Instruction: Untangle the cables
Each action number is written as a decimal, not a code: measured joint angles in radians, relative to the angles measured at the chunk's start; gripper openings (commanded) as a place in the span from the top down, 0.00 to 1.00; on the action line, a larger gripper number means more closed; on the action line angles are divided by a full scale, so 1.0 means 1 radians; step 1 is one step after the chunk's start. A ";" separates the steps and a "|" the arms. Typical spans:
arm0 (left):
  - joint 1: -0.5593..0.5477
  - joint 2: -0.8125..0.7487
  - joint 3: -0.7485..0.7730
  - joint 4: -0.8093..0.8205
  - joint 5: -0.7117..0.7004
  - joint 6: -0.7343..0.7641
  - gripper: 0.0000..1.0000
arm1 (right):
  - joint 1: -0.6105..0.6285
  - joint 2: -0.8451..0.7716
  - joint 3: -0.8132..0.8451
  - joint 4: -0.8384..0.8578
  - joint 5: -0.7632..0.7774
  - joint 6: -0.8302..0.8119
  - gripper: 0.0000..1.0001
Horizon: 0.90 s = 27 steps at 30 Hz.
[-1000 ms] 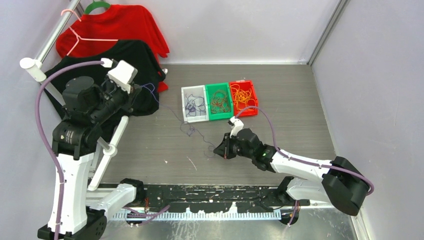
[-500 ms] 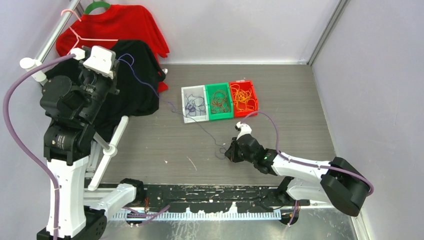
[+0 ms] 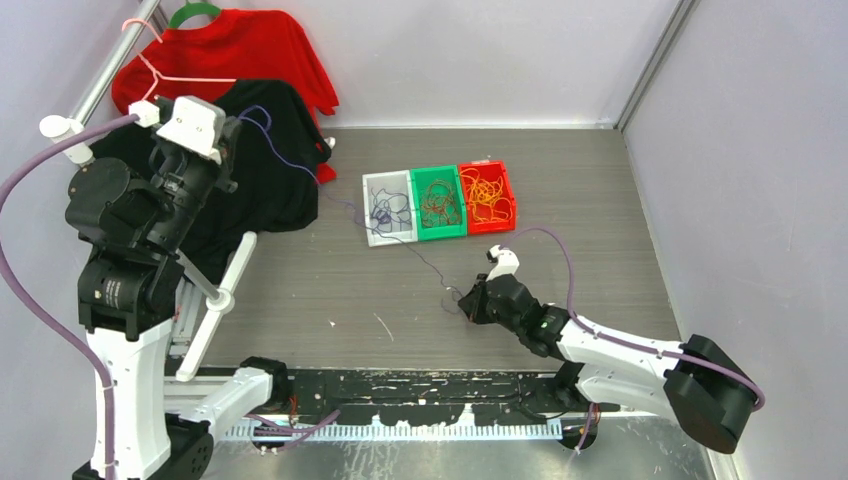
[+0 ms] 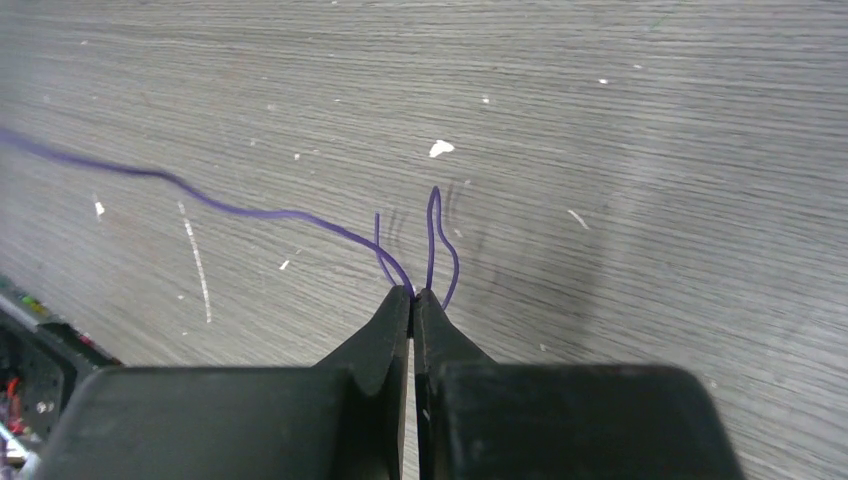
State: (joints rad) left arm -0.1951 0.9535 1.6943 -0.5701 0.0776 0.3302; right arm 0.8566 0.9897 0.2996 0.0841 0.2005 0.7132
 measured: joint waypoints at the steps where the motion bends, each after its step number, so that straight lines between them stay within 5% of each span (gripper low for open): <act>1: 0.000 0.000 0.005 -0.021 0.035 -0.012 1.00 | 0.000 0.000 -0.003 0.013 -0.008 -0.001 0.93; 15: 0.000 0.018 -0.155 -0.267 0.468 -0.238 1.00 | -0.013 0.154 0.180 0.254 -0.132 -0.023 0.95; 27: -0.013 0.375 -0.093 -0.183 0.460 -0.302 1.00 | -0.167 0.581 0.770 0.246 -0.284 -0.053 0.95</act>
State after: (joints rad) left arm -0.2085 1.3281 1.6009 -0.7536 0.5373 0.0284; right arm 0.6895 1.5703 1.0698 0.3305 -0.0837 0.6598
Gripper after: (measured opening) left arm 0.009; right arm 0.067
